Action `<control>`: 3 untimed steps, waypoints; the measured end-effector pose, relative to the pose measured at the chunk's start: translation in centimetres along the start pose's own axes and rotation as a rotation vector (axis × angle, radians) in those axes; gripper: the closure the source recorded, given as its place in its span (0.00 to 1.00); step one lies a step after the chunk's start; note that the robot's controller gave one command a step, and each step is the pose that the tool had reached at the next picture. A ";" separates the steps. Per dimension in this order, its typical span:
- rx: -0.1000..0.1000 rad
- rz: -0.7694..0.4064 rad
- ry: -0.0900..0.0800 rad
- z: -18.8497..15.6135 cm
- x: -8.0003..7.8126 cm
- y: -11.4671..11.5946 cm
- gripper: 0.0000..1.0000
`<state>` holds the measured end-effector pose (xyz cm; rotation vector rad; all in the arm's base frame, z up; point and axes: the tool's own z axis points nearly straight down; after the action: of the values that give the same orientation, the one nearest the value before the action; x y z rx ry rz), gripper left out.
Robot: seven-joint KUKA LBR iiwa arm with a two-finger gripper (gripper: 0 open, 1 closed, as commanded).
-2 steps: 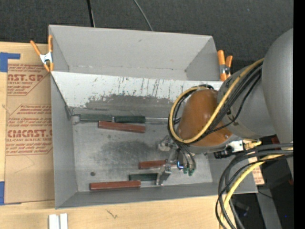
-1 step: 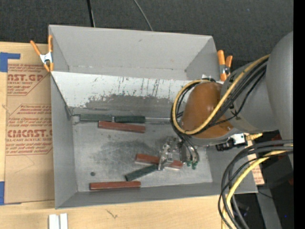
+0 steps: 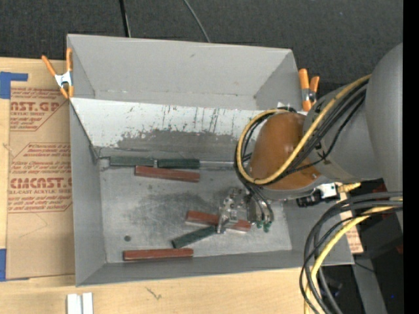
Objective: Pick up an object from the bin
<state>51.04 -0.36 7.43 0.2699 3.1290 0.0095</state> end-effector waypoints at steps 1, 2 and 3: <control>0.001 -0.001 0.003 -0.4 0.1 0.0 1.00; 0.006 0.001 0.009 -2.9 0.3 -0.1 1.00; 0.005 0.000 0.001 -4.9 0.1 -0.1 1.00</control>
Offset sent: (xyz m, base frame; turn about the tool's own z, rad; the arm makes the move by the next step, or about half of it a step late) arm 0.0001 0.0001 0.0769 0.0000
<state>50.90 -0.42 12.35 0.2702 3.1306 0.0014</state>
